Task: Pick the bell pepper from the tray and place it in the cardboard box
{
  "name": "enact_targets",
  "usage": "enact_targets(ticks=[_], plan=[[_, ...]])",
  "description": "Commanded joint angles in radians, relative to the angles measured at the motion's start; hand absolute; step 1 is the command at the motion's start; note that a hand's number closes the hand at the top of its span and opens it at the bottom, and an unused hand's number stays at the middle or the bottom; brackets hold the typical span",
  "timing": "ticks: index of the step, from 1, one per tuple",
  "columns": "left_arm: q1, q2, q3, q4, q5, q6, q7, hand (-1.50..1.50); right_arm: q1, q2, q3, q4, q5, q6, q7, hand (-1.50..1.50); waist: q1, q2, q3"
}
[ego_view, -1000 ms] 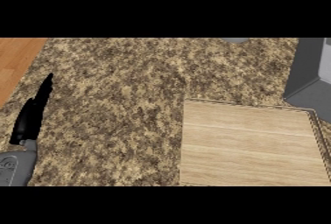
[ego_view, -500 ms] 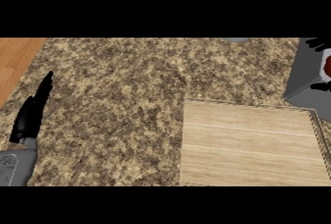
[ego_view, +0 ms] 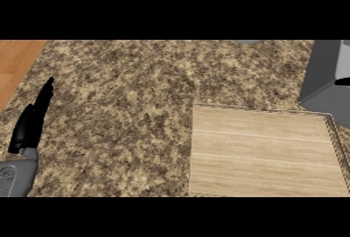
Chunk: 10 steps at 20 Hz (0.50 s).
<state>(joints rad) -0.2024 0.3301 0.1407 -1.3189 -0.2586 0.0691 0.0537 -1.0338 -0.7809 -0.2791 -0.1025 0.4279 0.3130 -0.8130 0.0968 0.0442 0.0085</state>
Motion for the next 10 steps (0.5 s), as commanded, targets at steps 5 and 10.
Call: enact_targets(ticks=[5, 10], plan=[[0.005, -0.008, -0.002, -0.031, 0.004, 0.0, 0.027, 0.0, -0.012, -0.108, -0.122, 0.04, -0.12, 0.157, 0.014, -1.5, 0.001, 0.0, 0.003], [0.003, 0.002, 0.011, -0.011, 0.01, -0.004, 0.001, 0.0, 0.027, -0.187, -0.158, 0.049, -0.157, 0.21, 0.044, -1.5, -0.009, 0.009, 0.005]])
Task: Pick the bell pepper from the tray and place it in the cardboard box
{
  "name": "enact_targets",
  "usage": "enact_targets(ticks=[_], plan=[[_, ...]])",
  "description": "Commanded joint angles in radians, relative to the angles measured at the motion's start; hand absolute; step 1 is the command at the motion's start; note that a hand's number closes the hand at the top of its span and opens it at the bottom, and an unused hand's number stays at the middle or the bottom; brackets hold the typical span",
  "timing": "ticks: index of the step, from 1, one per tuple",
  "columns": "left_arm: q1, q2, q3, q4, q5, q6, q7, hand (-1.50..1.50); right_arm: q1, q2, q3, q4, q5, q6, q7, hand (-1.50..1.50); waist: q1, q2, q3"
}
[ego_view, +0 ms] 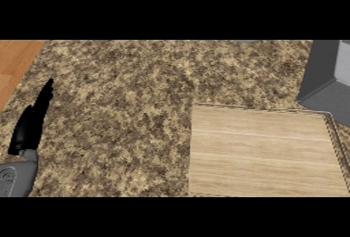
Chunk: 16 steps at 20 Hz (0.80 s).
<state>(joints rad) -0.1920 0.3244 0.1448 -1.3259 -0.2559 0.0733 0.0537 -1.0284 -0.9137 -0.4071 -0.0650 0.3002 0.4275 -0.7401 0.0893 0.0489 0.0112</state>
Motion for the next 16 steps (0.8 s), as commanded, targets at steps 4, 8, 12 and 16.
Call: enact_targets(ticks=[4, 8, 12, 16], plan=[[0.003, 0.002, 0.001, -0.003, -0.001, 0.0, 0.0, 0.0, 0.058, -0.112, -0.046, 0.009, -0.045, 0.118, -0.012, -1.5, -0.009, 0.007, 0.006], [0.002, -0.011, -0.003, -0.001, 0.001, 0.004, -0.004, 0.0, 0.083, -0.143, -0.049, -0.006, -0.049, 0.135, -0.005, -1.5, -0.012, 0.012, 0.008], [0.023, 0.006, 0.018, -0.011, 0.011, 0.002, -0.015, 0.0, 0.117, -0.191, -0.054, -0.018, -0.054, 0.166, -0.003, -1.5, -0.009, 0.006, 0.01], [0.013, 0.008, 0.022, -0.006, 0.019, -0.006, -0.012, 0.0, 0.149, -0.204, -0.024, -0.048, -0.027, 0.173, -0.009, -1.5, -0.012, 0.015, 0.014]])
